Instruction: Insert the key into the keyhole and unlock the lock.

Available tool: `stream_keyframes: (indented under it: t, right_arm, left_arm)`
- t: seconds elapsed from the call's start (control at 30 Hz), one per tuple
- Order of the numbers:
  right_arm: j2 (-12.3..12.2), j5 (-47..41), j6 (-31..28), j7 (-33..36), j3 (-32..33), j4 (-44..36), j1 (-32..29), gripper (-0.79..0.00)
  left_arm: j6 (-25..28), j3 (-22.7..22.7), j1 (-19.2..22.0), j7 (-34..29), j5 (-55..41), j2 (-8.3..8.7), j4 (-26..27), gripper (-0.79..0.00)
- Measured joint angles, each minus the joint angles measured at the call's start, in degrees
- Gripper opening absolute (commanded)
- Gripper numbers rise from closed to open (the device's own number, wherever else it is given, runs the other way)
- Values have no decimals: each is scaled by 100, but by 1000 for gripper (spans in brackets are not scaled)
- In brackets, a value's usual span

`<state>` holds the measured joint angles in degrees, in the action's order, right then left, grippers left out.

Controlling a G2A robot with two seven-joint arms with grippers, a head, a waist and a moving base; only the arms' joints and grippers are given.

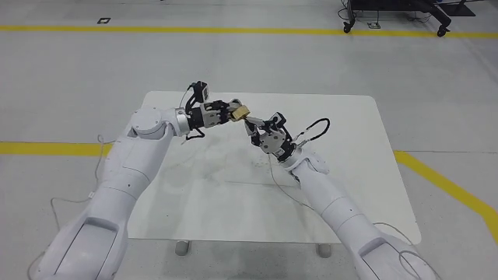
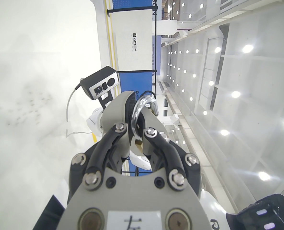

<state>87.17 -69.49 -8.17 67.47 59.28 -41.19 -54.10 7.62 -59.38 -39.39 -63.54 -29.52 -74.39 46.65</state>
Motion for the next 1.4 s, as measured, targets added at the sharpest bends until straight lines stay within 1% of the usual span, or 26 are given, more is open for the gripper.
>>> stream_keyframes:
  t: [0.1, 0.17, 0.23, 0.47, 0.57, 0.63, 0.7, 0.73, 0.8, 0.83, 0.9, 0.97, 1.07, 1.17, 1.23, 1.3, 1.4]
  right_arm:
    - [49, -52, 30, 87, -29, 177, 85, -785]
    - [77, -54, 26, 157, -45, 261, 133, -570]
    - [98, -34, 0, 223, -54, 320, 168, -533]
    - [139, -74, -18, 341, 14, 528, 244, -462]
    - [116, -42, -260, 339, 136, 609, 263, -459]
    - [79, 19, -477, 283, 252, 641, 270, -443]
    - [31, 136, -794, 171, 379, 627, 267, -400]
    - [-11, 213, -1032, 98, 484, 577, 246, -366]
    - [-84, 300, -1348, 13, 668, 432, 174, -92]
    - [-140, 393, -1545, -67, 798, 301, 109, 0]
    - [-234, 663, -1895, -287, 990, 52, -8, 0]
    - [-347, 1069, -2299, -639, 1220, -369, -213, 0]
    - [-505, 1605, -2611, -1193, 1605, -1219, -665, 0]
    - [-628, 2047, -2454, -1726, 1946, -2205, -1212, 0]
    - [-669, 2287, -2244, -2024, 2055, -2768, -1523, 0]
    - [-672, 2311, -2218, -2064, 2063, -2900, -1557, 0]
    - [-670, 2288, -2231, -2024, 2056, -2796, -1527, 0]
  left_arm:
    - [166, -149, -111, 140, -48, 41, 131, -785]
    - [225, -250, -188, 225, -69, 71, 222, -785]
    - [233, -329, -259, 261, -82, 98, 315, -785]
    - [45, -412, -357, 402, 144, 159, 526, -785]
    - [-57, -383, -382, 622, 462, 183, 628, -785]
    - [-216, -330, -389, 765, 703, 194, 700, -785]
    - [-364, -255, -384, 921, 972, 198, 770, -785]
    - [-451, -200, -379, 1035, 1161, 200, 820, -785]
    - [-580, -101, -375, 1209, 1478, 201, 899, -785]
    - [-663, -30, -379, 1313, 1676, 198, 958, -785]
    - [-820, 89, -376, 1453, 1990, 193, 1033, -785]
    - [-1006, 223, -362, 1564, 2334, 186, 1113, -785]
    - [-1238, 489, -317, 1502, 2865, 173, 1203, -785]
    - [-1492, 965, -171, 1050, 3624, 126, 1216, -785]
    - [-1657, 1277, -77, 948, 4064, 61, 1180, -785]
    - [-1760, 1477, -16, 955, 4207, -7, 1114, -785]
    - [-1808, 1729, 100, 862, 4281, -118, 967, -785]
